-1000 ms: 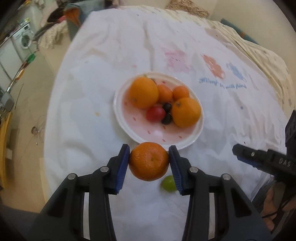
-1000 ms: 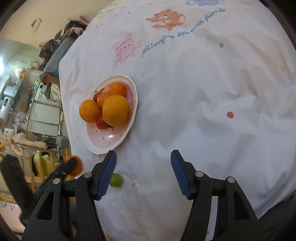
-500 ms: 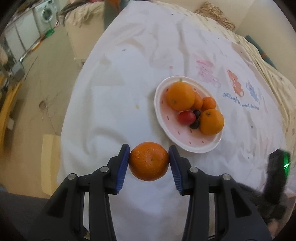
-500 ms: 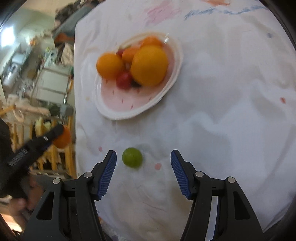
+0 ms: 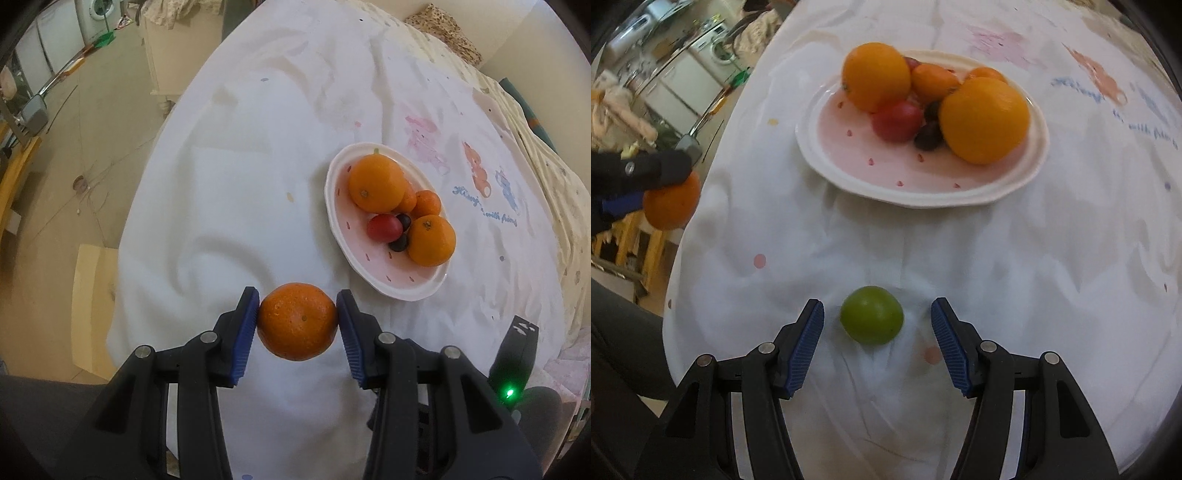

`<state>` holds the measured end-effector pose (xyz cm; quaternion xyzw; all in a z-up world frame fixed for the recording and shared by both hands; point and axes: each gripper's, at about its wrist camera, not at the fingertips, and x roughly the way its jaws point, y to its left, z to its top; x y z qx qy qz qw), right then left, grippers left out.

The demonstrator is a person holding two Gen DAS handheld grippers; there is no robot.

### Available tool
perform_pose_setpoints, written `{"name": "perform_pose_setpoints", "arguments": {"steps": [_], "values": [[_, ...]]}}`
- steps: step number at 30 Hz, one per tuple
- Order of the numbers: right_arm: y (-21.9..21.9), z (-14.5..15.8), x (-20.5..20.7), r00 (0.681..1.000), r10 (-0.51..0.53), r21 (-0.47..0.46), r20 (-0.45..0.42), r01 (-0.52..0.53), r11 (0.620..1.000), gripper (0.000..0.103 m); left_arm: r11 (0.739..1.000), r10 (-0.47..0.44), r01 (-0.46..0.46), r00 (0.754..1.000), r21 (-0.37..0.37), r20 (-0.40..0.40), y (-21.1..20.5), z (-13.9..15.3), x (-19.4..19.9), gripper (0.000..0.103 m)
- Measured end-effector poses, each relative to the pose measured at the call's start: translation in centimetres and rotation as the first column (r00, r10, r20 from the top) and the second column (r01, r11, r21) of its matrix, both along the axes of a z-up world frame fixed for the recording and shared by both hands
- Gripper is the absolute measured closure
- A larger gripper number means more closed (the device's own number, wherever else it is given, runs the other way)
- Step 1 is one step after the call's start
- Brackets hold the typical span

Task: Organize fruits
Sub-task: 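Lift the small orange with the left tool while the right tool grasps the green lime, then lower the orange and lime onto the pink plate and open both tools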

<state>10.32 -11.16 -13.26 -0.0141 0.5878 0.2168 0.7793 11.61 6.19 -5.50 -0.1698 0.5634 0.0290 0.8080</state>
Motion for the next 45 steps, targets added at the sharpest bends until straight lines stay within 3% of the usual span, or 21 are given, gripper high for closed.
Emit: {"name": "perform_pose_setpoints", "arguments": {"steps": [2, 3, 5, 14, 23, 30, 40, 45], "values": [[0.3, 0.1, -0.2, 1.000, 0.018, -0.002, 0.010, -0.018, 1.000, 0.054, 1.000, -0.009, 0.009, 1.000, 0.006, 0.000, -0.2, 0.0, 0.0, 0.064], [0.6, 0.2, -0.3, 1.000, 0.023, -0.007, 0.016, -0.023, 1.000, 0.063, 1.000, -0.011, 0.011, 1.000, 0.009, 0.000, -0.3, 0.0, 0.1, 0.064], [0.5, 0.3, -0.4, 1.000, 0.020, -0.018, 0.024, -0.020, 1.000, 0.070, 1.000, -0.009, 0.009, 1.000, 0.018, -0.004, -0.3, -0.2, 0.1, 0.064], [-1.7, 2.3, -0.3, 0.999, -0.040, 0.083, -0.002, 0.040, 0.996, 0.071, 0.999, 0.014, -0.013, 1.000, 0.044, -0.023, 0.2, -1.0, 0.1, 0.064], [-7.9, 7.4, 1.9, 0.985, -0.173, 0.284, -0.028, 0.174, 0.943, 0.071, 0.996, -0.026, 0.025, 1.000, 0.089, 0.009, -1.5, -0.4, 0.7, 0.064], [-9.7, 9.3, 4.7, 0.982, -0.189, 0.304, 0.012, 0.176, 0.936, 0.071, 0.988, -0.095, 0.094, 0.995, 0.125, 0.009, -3.2, 0.4, 2.7, 0.064], [-9.9, 8.9, 8.4, 0.981, -0.196, 0.337, 0.009, 0.182, 0.924, 0.071, 0.985, -0.116, 0.116, 0.993, 0.130, -0.007, -4.0, 0.1, 6.6, 0.064], [-9.1, 7.5, 9.3, 0.983, -0.185, 0.336, -0.013, 0.178, 0.925, 0.071, 0.991, -0.117, 0.119, 0.993, 0.054, -0.029, -4.4, -1.4, 8.6, 0.064]]}}
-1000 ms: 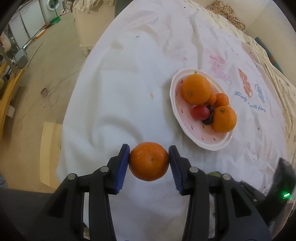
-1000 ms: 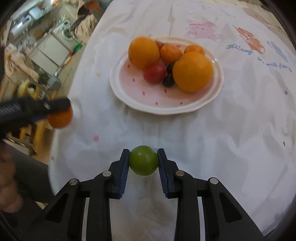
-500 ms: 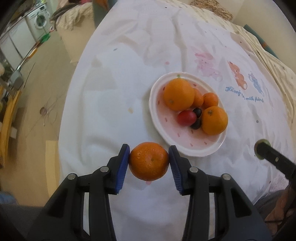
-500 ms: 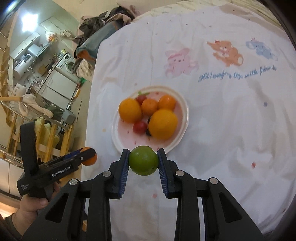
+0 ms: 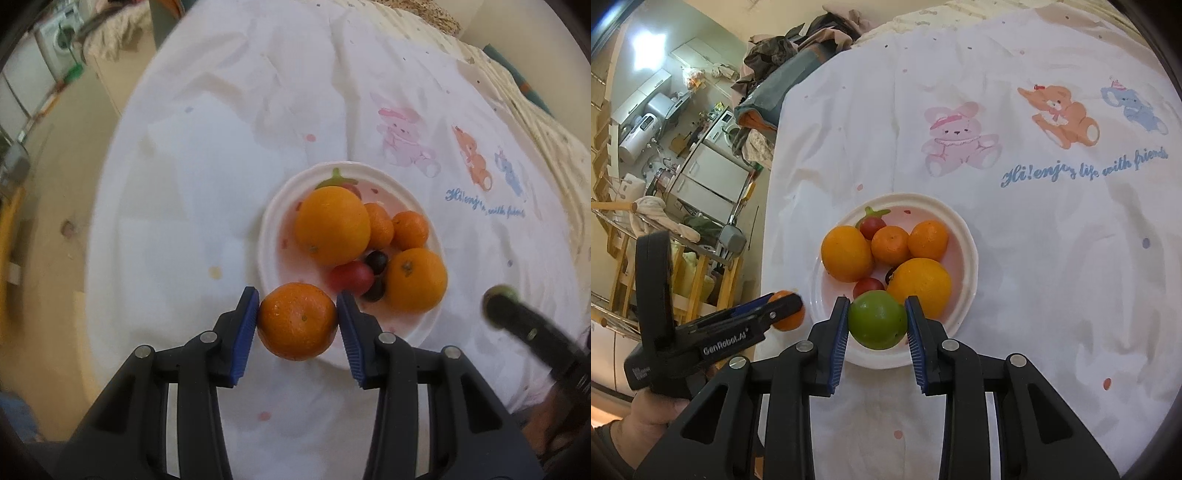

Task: Organize fruits
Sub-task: 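Lower the orange and lime onto the pink plate and open both tools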

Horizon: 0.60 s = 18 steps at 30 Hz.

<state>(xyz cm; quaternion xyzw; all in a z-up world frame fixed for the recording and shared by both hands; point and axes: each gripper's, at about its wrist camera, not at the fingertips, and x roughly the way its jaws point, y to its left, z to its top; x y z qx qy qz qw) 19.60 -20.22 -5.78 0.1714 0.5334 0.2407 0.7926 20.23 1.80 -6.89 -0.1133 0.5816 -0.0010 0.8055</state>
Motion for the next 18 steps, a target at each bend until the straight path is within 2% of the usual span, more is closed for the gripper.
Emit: {"name": "perform_pose_setpoints", "arguments": {"steps": [7, 12, 16, 17, 18], "values": [[-0.6, -1.9, 0.7, 0.999, -0.018, 0.010, -0.041, 0.018, 1.000, 0.071, 0.999, 0.013, -0.016, 0.998, -0.045, -0.053, -0.5, -2.5, 1.5, 0.064], [-0.5, -2.5, 0.7, 0.999, -0.011, -0.001, -0.048, 0.011, 1.000, 0.071, 0.998, -0.022, 0.021, 0.999, -0.056, -0.025, -0.9, -2.3, 1.7, 0.063], [0.0, -2.4, 0.5, 0.999, 0.006, -0.006, -0.041, -0.006, 1.000, 0.071, 0.996, -0.024, 0.020, 0.999, -0.088, -0.045, -0.7, -2.3, 1.7, 0.062], [0.1, -2.4, 0.4, 0.999, 0.010, -0.010, -0.038, -0.011, 1.000, 0.071, 0.994, -0.023, 0.017, 0.998, -0.107, -0.051, -0.5, -2.2, 1.5, 0.053], [0.2, -2.4, 0.3, 0.999, 0.014, -0.016, -0.036, -0.015, 1.000, 0.071, 0.993, -0.016, 0.010, 0.999, -0.117, -0.050, -0.4, -1.9, 1.2, 0.038]]}}
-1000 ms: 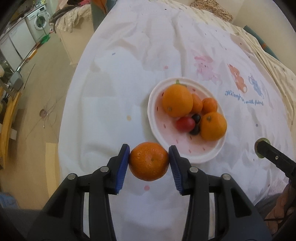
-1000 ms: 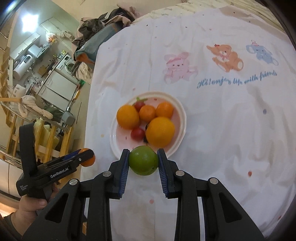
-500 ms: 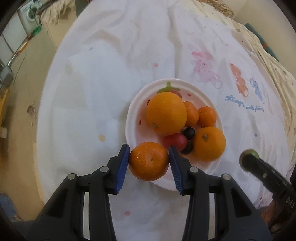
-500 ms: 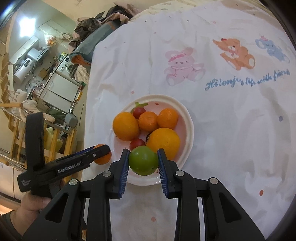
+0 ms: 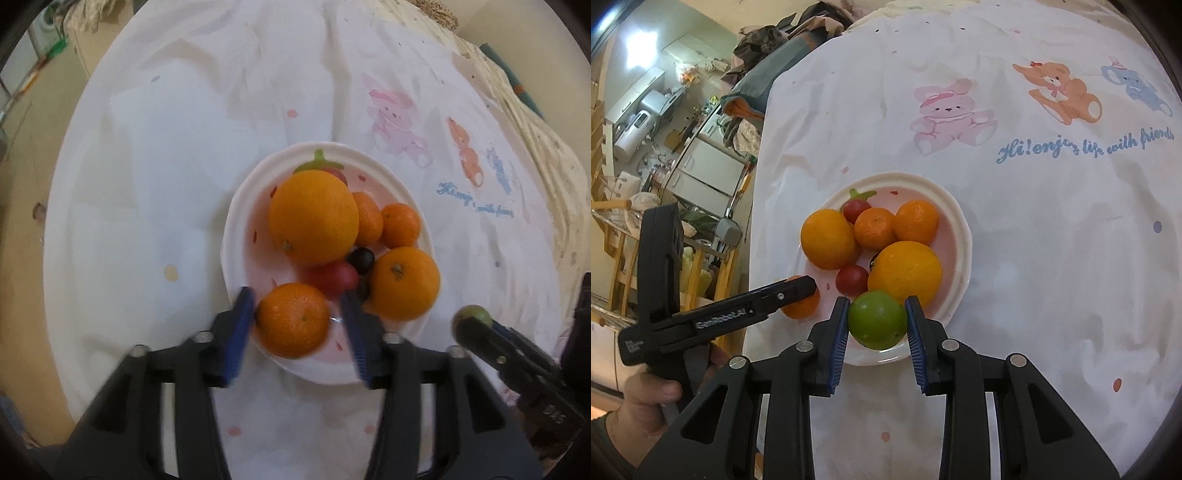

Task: Organize fruits
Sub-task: 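Lower the orange and lime onto the pink plate and open both tools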

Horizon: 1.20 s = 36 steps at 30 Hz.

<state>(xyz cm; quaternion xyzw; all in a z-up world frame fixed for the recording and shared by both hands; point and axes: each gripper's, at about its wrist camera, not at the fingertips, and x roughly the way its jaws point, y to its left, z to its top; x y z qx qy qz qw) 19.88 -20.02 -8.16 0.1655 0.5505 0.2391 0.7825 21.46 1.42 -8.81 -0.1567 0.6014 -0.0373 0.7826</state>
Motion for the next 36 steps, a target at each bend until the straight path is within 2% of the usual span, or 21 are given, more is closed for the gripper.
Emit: {"name": "perform_pose_setpoints", "arguments": {"steps": [3, 4, 8, 14, 20, 24, 27, 35, 36], "values": [[0.4, 0.1, -0.2, 1.000, 0.013, 0.000, 0.002, -0.013, 1.000, 0.071, 1.000, 0.024, -0.025, 0.999, 0.011, 0.046, 0.5, 1.6, -1.1, 0.023], [0.5, 0.2, -0.2, 1.000, 0.018, -0.003, 0.007, -0.018, 1.000, 0.071, 1.000, 0.022, -0.023, 0.998, 0.015, 0.059, 0.6, 1.9, -1.2, 0.021], [1.3, 0.3, -0.4, 0.999, 0.032, -0.013, 0.011, -0.032, 0.999, 0.071, 0.996, 0.032, -0.039, 0.996, 0.076, 0.088, 1.3, 3.6, -1.8, 0.020], [2.9, 0.1, -0.5, 0.997, 0.078, -0.045, 0.018, -0.077, 0.996, 0.071, 0.972, 0.050, -0.075, 0.992, 0.222, 0.115, 3.0, 5.2, -5.0, 0.020], [5.2, -2.4, -0.7, 0.993, 0.117, -0.086, -0.029, -0.119, 0.989, 0.071, 0.971, 0.111, -0.139, 0.983, 0.196, 0.148, 4.8, 5.6, -7.6, 0.020], [6.5, -4.3, -0.4, 0.992, 0.109, -0.109, -0.056, -0.115, 0.987, 0.071, 0.972, 0.106, -0.137, 0.980, 0.188, 0.168, 4.4, 5.6, -7.7, 0.020], [7.2, -5.0, -0.1, 0.992, 0.109, -0.111, -0.064, -0.116, 0.987, 0.071, 0.968, 0.070, -0.111, 0.980, 0.225, 0.185, 3.9, 5.7, -7.5, 0.020], [6.9, -5.2, 0.1, 0.992, 0.100, -0.123, -0.074, -0.109, 0.986, 0.067, 0.970, 0.059, -0.100, 0.981, 0.223, 0.186, 3.8, 5.8, -7.7, 0.020], [6.7, -5.2, 0.0, 0.992, 0.097, -0.115, -0.082, -0.107, 0.988, 0.055, 0.970, 0.063, -0.104, 0.980, 0.222, 0.186, 3.8, 5.8, -7.7, 0.020]]}}
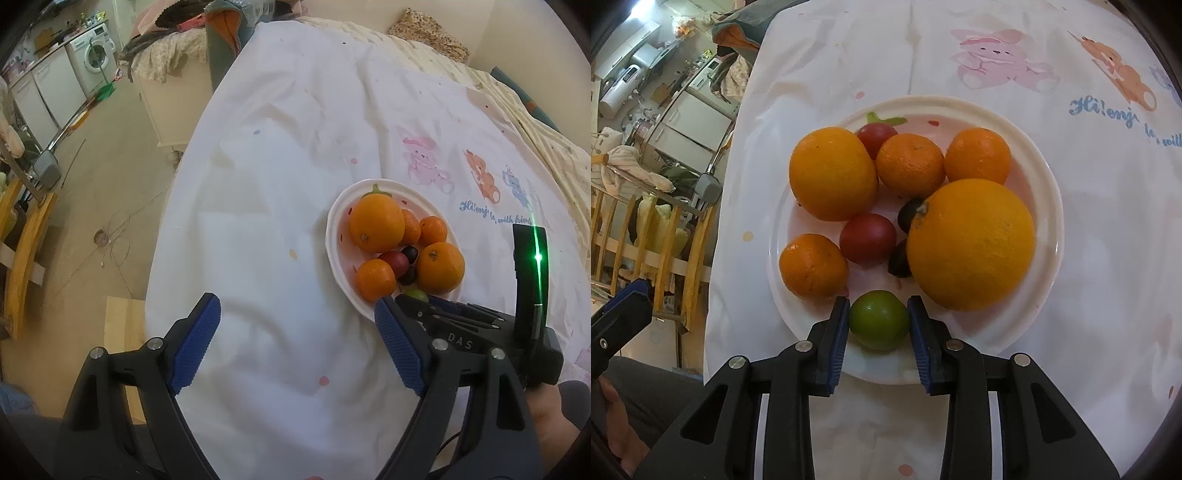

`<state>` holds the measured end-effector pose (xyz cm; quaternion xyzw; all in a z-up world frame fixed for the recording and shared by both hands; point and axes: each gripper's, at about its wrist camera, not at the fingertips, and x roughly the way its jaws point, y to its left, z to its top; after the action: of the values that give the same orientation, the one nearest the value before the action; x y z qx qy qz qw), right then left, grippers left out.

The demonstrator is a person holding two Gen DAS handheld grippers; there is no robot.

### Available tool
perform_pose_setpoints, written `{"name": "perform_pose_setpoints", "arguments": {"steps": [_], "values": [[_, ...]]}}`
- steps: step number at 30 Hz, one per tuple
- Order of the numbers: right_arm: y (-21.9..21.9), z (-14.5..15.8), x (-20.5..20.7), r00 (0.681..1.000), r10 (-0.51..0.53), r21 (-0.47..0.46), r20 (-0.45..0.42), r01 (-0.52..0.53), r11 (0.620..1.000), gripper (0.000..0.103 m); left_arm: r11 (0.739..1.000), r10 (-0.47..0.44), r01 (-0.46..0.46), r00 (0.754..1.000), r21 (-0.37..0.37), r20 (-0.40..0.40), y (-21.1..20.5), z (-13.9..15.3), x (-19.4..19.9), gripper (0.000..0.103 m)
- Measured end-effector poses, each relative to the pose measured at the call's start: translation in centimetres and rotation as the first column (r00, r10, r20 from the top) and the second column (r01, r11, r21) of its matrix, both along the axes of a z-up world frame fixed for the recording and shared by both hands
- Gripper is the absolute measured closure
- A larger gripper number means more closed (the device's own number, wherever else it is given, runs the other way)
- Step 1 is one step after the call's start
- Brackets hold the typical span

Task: Organize fruits
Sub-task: 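Lower the orange and lime onto the pink plate and open both tools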

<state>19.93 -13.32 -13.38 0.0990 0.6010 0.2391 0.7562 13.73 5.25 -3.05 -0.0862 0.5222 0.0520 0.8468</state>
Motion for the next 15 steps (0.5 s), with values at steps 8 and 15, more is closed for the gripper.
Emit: {"name": "perform_pose_setpoints", "arguments": {"steps": [8, 15], "values": [[-0.8, 2.3, -1.4, 1.000, 0.004, 0.058, -0.004, -0.003, 0.998, 0.023, 1.000, 0.001, -0.001, 1.000, 0.005, 0.015, 0.3, 0.2, -0.6, 0.020], [-4.5, 7.4, -5.1, 0.991, -0.057, 0.061, 0.122, 0.050, 0.997, 0.014, 0.999, -0.012, 0.009, 0.997, 0.036, 0.079, 0.1, 1.7, -2.3, 0.020]]}}
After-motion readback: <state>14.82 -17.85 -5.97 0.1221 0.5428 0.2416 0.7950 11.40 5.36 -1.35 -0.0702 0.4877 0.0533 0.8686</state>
